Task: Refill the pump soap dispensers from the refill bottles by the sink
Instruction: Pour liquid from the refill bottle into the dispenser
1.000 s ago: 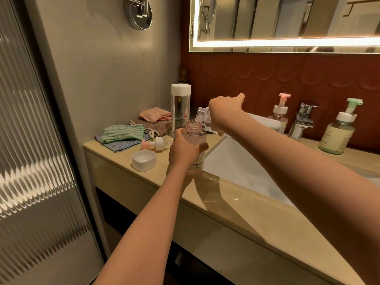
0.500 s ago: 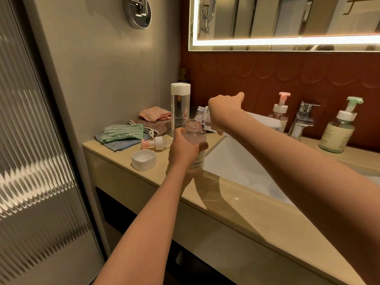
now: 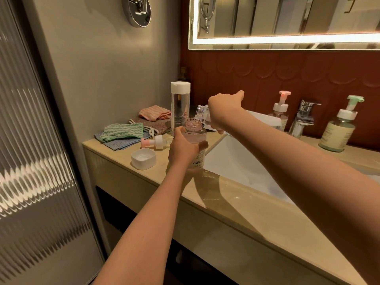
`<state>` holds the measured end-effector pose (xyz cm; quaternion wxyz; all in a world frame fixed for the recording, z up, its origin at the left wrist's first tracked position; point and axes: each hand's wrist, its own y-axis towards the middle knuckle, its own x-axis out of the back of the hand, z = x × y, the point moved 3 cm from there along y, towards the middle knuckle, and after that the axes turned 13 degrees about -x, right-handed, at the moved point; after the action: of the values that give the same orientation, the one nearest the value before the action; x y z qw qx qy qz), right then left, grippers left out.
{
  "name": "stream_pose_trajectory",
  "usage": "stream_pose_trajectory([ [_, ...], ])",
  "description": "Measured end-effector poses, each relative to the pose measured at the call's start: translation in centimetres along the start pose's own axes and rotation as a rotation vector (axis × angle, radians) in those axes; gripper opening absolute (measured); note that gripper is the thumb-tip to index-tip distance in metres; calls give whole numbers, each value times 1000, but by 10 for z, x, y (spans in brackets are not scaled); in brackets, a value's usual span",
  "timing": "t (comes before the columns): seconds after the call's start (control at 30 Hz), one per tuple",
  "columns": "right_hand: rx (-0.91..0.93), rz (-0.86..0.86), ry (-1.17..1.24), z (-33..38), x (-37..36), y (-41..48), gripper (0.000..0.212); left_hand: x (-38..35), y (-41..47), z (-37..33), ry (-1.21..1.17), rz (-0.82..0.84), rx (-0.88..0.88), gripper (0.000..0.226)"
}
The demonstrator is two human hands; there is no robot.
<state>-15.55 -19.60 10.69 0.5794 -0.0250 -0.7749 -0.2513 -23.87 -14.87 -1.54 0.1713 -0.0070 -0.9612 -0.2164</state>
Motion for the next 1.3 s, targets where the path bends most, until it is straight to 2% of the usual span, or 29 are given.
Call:
stream_pose_trajectory([
  [1.3,-10,6,-19,1,0,0,17,1,-1,-2,-6,2,3,81],
])
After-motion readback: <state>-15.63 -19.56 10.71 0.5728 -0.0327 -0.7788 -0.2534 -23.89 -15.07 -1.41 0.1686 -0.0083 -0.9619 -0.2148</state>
